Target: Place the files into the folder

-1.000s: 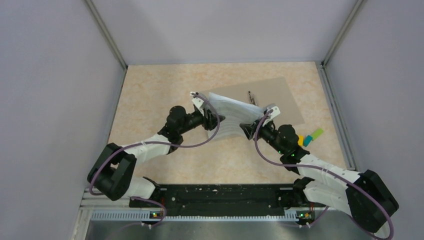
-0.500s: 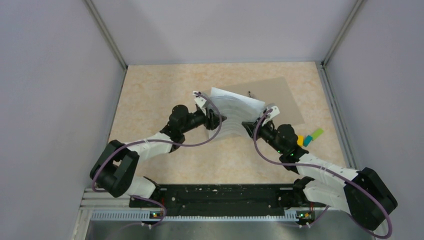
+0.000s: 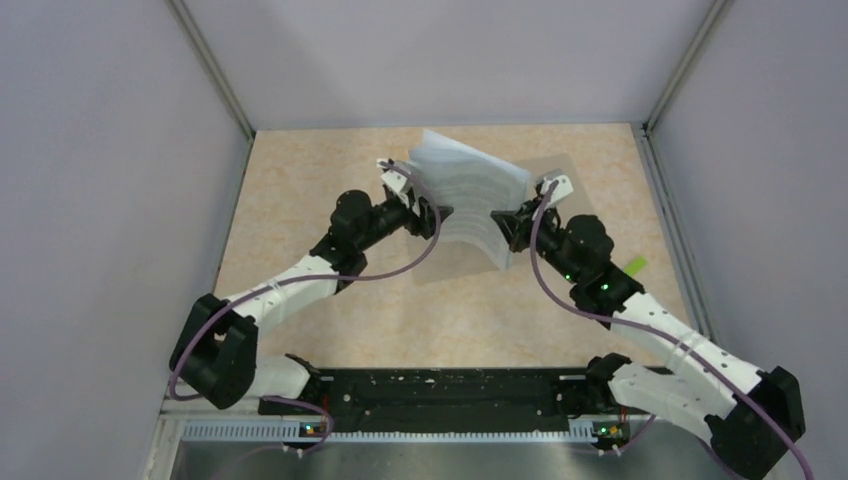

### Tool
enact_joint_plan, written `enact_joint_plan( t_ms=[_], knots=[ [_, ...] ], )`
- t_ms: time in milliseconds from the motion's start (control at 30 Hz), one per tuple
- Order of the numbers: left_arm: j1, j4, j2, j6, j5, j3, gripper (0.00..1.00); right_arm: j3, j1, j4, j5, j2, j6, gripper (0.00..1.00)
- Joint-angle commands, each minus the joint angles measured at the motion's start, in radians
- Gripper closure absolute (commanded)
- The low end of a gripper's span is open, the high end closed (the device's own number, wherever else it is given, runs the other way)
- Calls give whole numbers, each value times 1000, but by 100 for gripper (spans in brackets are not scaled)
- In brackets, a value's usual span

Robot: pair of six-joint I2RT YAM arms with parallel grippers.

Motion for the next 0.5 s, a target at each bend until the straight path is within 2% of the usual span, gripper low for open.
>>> enact_joint_plan(
  t_ms=[0, 100, 133, 267, 367, 467],
  knots=[
    [16, -135, -3, 44, -51, 182, 26, 211, -10, -282, 197, -42, -28, 100],
    [14, -225, 79, -32, -109, 308, 27, 321, -11, -442, 408, -30, 5, 100],
    [9, -256, 110, -103, -144, 361, 28, 354, -12, -482, 471, -21, 17, 100],
    [-71, -281, 252, -224, -449, 453, 28, 516, -11, -658, 676, 51, 44, 100],
    [-138, -388, 394, -303, -601, 608, 28, 618, -11, -765, 790, 121, 30, 100],
    [-190, -485, 552, -340, -726, 779, 28, 648, -11, -803, 807, 128, 40, 100]
  ],
)
